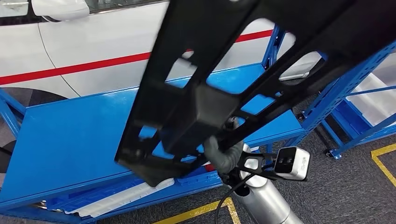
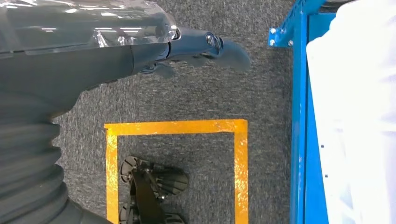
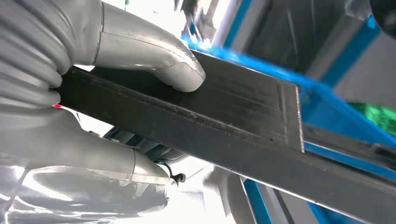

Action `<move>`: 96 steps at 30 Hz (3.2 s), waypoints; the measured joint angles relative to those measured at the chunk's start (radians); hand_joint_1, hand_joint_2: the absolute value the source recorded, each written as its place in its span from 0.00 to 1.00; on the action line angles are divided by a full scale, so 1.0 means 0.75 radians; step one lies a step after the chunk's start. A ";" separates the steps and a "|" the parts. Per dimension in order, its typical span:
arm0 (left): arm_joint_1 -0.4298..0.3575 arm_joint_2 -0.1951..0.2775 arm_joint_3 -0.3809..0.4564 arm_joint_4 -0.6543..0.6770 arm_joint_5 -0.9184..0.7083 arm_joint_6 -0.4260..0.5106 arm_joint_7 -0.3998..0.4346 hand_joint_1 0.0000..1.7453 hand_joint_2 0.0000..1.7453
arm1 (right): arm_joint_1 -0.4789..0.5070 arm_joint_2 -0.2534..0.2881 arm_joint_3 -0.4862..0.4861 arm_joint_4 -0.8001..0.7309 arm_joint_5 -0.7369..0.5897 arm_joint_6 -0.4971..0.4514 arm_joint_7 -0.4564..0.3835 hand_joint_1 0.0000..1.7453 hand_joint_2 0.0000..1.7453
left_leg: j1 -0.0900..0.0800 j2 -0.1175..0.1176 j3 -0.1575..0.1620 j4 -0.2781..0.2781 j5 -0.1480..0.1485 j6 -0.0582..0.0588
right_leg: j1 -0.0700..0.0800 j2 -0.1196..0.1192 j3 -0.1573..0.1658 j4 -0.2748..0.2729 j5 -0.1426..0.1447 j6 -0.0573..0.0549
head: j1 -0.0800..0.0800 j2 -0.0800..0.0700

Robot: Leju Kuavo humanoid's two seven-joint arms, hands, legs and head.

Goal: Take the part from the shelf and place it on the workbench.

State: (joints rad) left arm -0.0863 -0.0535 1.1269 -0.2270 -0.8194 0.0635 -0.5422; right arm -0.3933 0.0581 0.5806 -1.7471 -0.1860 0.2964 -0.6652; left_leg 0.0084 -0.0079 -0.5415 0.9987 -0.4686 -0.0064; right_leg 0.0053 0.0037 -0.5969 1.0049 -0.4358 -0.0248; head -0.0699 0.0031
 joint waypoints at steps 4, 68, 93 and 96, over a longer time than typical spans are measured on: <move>0.003 -0.002 0.000 0.000 0.002 0.000 -0.004 0.00 1.00 | 0.002 -0.001 0.032 0.010 -0.001 0.044 0.007 1.00 1.00 | 0.009 0.003 0.002 -0.021 0.015 0.022 | -0.001 -0.001 -0.022 0.044 -0.033 0.028 | 0.000 0.000; 0.058 -0.013 -0.034 0.001 -0.176 0.070 0.282 0.00 1.00 | 0.245 -0.073 0.047 0.273 0.132 0.164 -0.023 1.00 1.00 | -0.003 0.025 0.069 -0.045 -0.017 0.044 | -0.017 -0.009 -0.165 0.253 -0.155 0.050 | -0.001 0.000; 0.040 -0.001 -0.036 0.001 -0.249 0.041 0.283 0.00 1.00 | 0.265 -0.060 0.049 -0.041 0.303 -0.040 -0.024 1.00 1.00 | -0.017 0.014 0.171 -0.048 -0.117 0.011 | 0.000 -0.020 -0.092 0.027 0.088 0.006 | -0.001 0.000; 0.040 0.008 -0.039 0.001 -0.262 0.032 0.289 0.00 1.00 | 0.267 -0.087 0.085 -0.144 0.317 -0.110 -0.024 1.00 1.00 | -0.009 0.024 0.132 -0.059 -0.067 0.030 | -0.003 -0.009 -0.118 0.058 0.037 0.029 | -0.001 0.000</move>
State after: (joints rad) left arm -0.0566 -0.0476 1.0979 -0.2263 -1.0157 0.0875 -0.3253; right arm -0.1931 -0.0071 0.6445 -1.8549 0.0515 0.2142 -0.6828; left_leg 0.0013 0.0101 -0.4425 0.9541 -0.5188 0.0162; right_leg 0.0034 -0.0034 -0.6855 1.0487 -0.4082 -0.0032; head -0.0706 0.0030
